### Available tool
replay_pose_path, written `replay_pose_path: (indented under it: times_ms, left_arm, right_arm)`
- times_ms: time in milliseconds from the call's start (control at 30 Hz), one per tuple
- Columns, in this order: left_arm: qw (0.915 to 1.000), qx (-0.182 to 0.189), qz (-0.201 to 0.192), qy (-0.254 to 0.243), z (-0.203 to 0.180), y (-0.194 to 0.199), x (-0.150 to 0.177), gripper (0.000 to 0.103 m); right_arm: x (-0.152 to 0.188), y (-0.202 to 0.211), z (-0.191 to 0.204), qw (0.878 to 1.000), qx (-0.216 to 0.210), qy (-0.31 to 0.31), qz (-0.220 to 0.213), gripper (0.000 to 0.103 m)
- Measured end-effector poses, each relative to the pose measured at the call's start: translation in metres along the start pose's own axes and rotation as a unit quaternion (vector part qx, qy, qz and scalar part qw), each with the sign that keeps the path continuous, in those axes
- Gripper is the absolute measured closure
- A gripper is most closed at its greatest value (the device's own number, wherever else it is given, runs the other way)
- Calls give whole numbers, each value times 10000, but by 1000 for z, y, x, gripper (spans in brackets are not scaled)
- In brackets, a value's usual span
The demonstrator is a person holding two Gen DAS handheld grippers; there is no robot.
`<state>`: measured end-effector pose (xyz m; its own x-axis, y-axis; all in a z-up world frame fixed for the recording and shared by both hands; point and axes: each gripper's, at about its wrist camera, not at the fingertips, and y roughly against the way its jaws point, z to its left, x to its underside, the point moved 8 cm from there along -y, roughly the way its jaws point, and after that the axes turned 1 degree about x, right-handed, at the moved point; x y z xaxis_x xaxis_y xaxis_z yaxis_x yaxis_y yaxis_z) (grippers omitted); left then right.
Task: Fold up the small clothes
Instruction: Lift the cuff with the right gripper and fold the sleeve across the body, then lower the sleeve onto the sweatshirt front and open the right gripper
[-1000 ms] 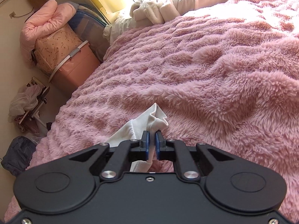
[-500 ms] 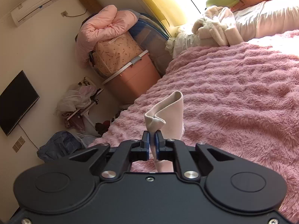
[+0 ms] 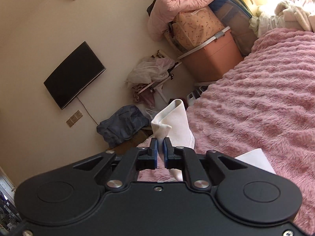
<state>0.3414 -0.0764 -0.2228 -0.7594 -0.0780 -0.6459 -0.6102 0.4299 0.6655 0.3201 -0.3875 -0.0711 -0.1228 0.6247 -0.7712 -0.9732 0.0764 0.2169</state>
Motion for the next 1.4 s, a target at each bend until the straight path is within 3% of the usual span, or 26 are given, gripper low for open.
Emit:
replay_pose_path:
  times_ms: [200, 533, 733, 867, 1000, 1067, 1167, 1333, 1400]
  left_arm:
    - [9993, -215, -185, 239, 50, 42, 9, 27]
    - [9955, -598, -299, 675, 122, 83, 32, 27]
    - [9922, -788, -356, 903, 155, 96, 45, 27]
    - [9912, -671, -374, 1082, 165, 96, 47, 27]
    - [9934, -74, -574, 989, 147, 85, 23, 27]
    - [9916, 412, -722, 989, 134, 76, 6, 27]
    - [9885, 794, -726, 1065, 123, 57, -11, 28]
    - [9903, 586, -573, 1122, 121, 17, -22, 31]
    - [9878, 679, -430, 1335, 123, 3, -21, 31]
  right_arm:
    - [60, -25, 61, 9972, -560, 10, 504, 95]
    - [193, -59, 151, 9776, -1554, 171, 1410, 95]
    - [261, -71, 177, 9628, -1945, 127, 1871, 101]
    - [298, -76, 189, 9561, -1841, 526, 2217, 101]
    - [295, -69, 179, 9548, -1724, 928, 2239, 101]
    - [285, -65, 164, 9549, -1580, 1226, 2193, 101]
    - [262, -59, 135, 9553, -1256, 1723, 2046, 101]
    - [215, -46, 71, 9492, -416, 2575, 1761, 101]
    - [199, -45, 45, 9471, -112, 2715, 1705, 101]
